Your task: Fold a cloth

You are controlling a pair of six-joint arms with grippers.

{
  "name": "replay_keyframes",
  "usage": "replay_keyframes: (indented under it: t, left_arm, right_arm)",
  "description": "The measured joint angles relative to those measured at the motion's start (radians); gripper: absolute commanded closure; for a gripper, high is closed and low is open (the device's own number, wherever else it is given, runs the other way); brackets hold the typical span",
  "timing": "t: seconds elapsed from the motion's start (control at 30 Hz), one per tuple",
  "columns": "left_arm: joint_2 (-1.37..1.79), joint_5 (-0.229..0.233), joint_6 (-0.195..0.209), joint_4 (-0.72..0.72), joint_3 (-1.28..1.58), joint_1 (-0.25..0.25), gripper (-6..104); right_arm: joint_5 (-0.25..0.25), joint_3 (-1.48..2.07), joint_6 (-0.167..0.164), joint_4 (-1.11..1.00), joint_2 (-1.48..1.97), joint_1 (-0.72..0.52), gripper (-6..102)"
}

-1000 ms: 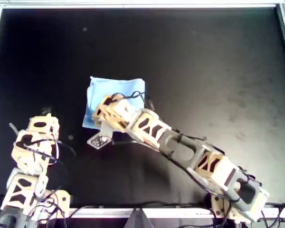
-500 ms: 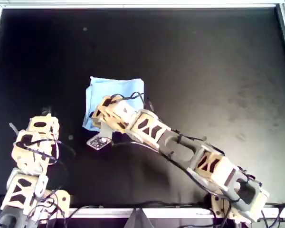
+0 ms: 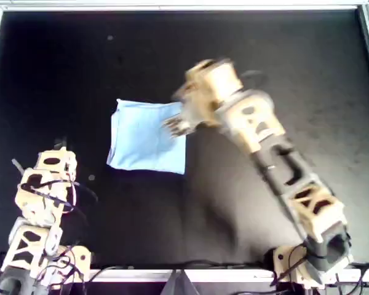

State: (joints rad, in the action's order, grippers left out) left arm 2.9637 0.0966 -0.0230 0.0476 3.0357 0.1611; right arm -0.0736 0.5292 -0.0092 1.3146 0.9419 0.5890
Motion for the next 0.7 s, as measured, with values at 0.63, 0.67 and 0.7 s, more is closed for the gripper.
replay_keyframes:
  t: [0.63, 0.67, 0.7]
  left_arm:
    - [0.0, 0.0, 0.0, 0.0, 0.0, 0.0, 28]
    - [0.0, 0.0, 0.0, 0.0, 0.0, 0.0, 28]
    - [0.0, 0.0, 0.0, 0.0, 0.0, 0.0, 28]
  right_arm:
    - [0.003, 0.626, 0.008, 0.27, 0.807, -0.48, 95]
    - [0.006, 0.699, 0.002, 0.245, 0.884, -0.485, 95]
    - [0.006, 0.77, -0.006, 0.21, 0.962, -0.492, 95]
